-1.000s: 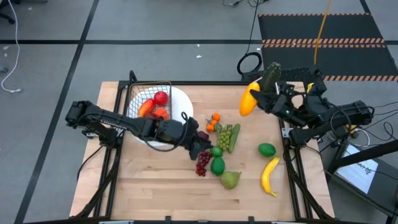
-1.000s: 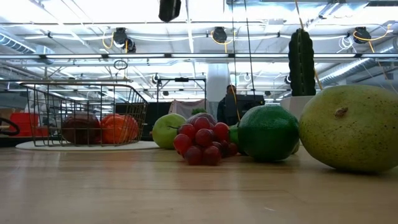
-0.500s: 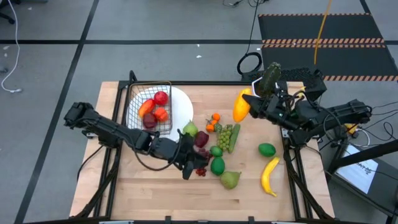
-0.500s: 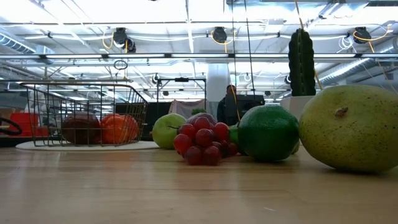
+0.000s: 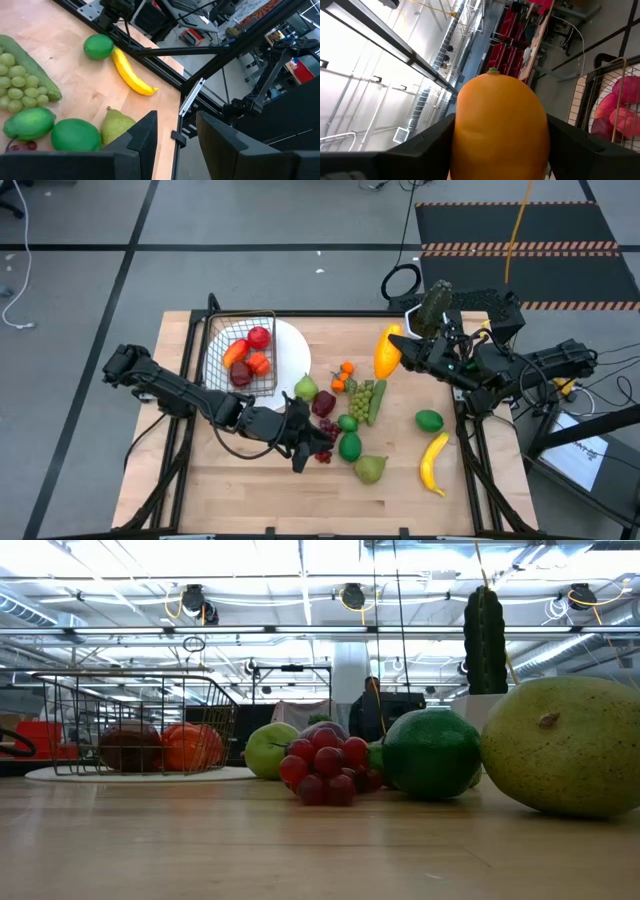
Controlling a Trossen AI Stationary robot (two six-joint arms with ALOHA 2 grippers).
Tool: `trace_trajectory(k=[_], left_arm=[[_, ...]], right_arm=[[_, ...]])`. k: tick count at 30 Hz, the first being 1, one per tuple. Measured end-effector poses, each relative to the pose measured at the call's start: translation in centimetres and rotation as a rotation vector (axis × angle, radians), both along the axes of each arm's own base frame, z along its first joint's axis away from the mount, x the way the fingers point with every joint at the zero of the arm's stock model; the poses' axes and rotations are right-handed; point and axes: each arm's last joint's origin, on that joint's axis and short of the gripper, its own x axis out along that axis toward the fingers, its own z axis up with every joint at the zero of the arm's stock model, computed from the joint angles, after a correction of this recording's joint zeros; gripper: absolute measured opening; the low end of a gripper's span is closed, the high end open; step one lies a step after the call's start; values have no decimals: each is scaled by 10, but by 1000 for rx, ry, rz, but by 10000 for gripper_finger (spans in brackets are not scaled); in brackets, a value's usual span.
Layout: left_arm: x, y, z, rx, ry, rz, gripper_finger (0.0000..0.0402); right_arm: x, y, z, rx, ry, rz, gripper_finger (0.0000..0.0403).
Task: Build produce basket
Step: Put the yellow mango into the wire basket
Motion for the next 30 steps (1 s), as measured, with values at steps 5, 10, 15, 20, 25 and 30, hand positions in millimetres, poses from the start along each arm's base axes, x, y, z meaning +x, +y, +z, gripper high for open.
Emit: trace_trajectory(k=[5, 10, 15, 20, 25, 30], left_arm=[[1, 1, 0, 0, 0, 5, 136], [1, 2, 0, -1, 0, 8, 136], [1, 2, 0, -8, 1, 16, 136], [1, 2, 0, -11, 1, 18, 136], [1, 2, 0, -11, 1, 18, 136], [1, 2, 0, -9, 0, 23, 136]], right_arm=[[0, 1, 0, -6, 0, 24, 254], [0, 1, 0, -7, 0, 27, 254], [0, 1, 0, -27, 8, 26, 254], [1, 1, 0, -78, 27, 41, 254], [1, 4, 1, -164, 45, 91, 254], [0, 11, 3, -252, 48, 145, 254]])
